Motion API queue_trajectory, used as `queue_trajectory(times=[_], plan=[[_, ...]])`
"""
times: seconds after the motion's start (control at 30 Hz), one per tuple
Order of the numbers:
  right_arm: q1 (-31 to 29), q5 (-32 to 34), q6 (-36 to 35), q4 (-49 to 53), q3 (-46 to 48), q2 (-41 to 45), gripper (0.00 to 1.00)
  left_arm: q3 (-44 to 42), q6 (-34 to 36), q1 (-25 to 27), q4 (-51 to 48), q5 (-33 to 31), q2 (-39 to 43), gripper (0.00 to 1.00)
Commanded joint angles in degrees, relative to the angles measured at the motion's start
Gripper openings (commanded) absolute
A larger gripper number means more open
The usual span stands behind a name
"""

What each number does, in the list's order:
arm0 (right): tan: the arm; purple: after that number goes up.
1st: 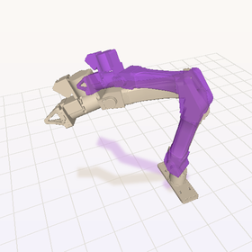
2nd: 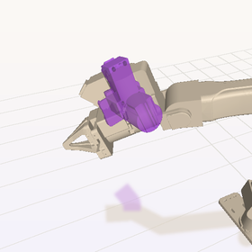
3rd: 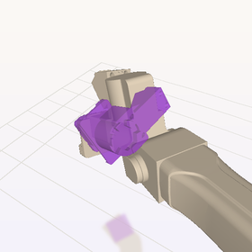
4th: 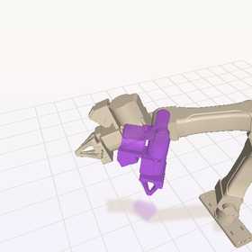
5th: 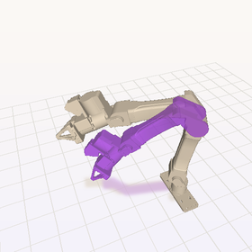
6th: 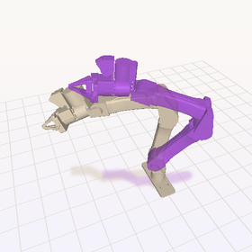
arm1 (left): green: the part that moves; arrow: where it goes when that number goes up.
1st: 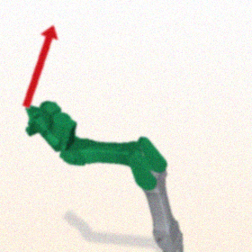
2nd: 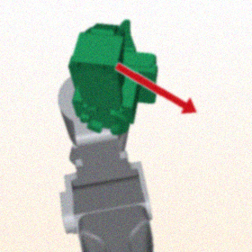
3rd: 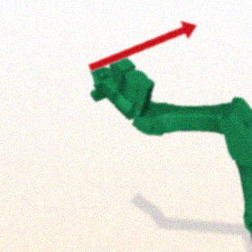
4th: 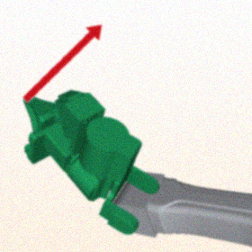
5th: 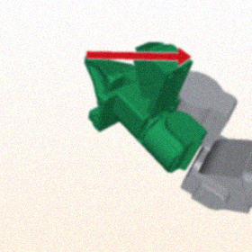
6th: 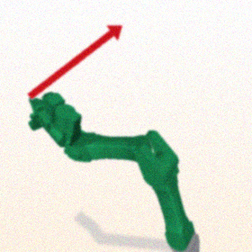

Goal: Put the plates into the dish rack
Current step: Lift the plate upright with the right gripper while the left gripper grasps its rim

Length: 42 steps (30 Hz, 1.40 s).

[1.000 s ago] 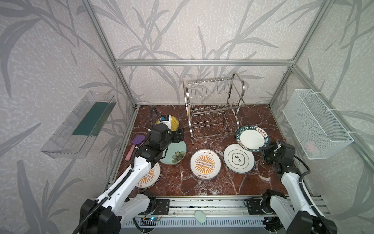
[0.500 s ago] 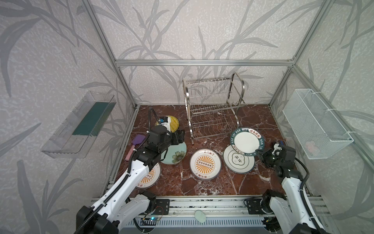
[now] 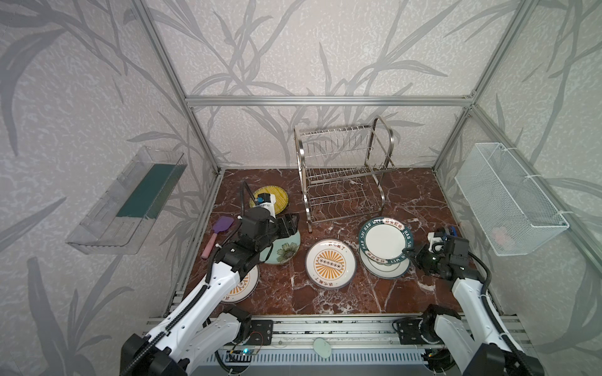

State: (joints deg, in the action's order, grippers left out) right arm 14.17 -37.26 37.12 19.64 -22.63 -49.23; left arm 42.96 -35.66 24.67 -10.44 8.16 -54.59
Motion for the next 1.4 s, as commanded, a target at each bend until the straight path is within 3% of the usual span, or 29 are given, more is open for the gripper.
queue_trajectory(times=[0.0, 0.37, 0.63, 0.97, 1.2, 1.37], plan=[[-2.23, -5.47, -3.27, -3.21, -1.62, -0.82, 0.00, -0.71, -2.77, 1.04, 1.16, 2.57, -0.08, 0.75], [-13.13, -9.59, -1.00, -12.06, -1.45, -2.95, 0.00, -6.46, -9.98, 5.75, 7.18, 8.67, 2.19, 0.74], [-15.52, -15.34, 2.09, -17.97, -2.42, -5.84, 0.00, -9.37, -13.00, 11.10, 8.30, 4.50, 4.26, 0.72], [-19.26, -15.11, 5.28, -29.91, -1.01, -8.81, 0.00, -9.60, -11.87, 13.74, 22.02, 11.01, -8.12, 0.73], [-23.87, -12.74, 5.54, -32.30, -2.06, -11.84, 0.00, -7.98, -9.79, 13.75, 22.34, 9.81, -12.69, 0.72], [-24.85, -13.54, 6.80, -36.17, -2.13, -15.36, 0.00, -9.43, -10.94, 13.74, 28.11, 9.67, -15.60, 0.62]])
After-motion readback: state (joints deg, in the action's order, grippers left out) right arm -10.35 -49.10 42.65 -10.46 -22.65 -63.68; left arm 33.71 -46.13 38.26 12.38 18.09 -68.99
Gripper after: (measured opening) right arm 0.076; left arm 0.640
